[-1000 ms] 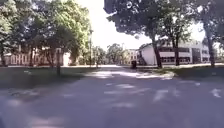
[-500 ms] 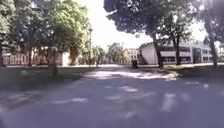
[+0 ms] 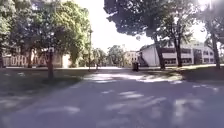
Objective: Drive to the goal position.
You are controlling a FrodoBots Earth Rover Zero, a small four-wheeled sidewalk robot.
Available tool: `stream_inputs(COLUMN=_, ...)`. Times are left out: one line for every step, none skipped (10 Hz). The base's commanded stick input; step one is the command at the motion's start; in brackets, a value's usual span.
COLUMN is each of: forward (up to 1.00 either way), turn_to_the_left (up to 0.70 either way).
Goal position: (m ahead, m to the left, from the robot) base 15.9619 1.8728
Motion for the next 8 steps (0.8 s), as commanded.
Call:
stream_inputs(forward=0.70, turn_to_the_left=0.00)
stream_inputs(forward=0.70, turn_to_the_left=0.00)
stream_inputs(forward=0.70, turn_to_the_left=0.00)
stream_inputs(forward=0.70, turn_to_the_left=0.00)
stream_inputs(forward=0.70, turn_to_the_left=0.00)
stream_inputs(forward=0.70, turn_to_the_left=0.00)
stream_inputs(forward=0.70, turn_to_the_left=0.00)
stream_inputs(forward=0.70, turn_to_the_left=0.00)
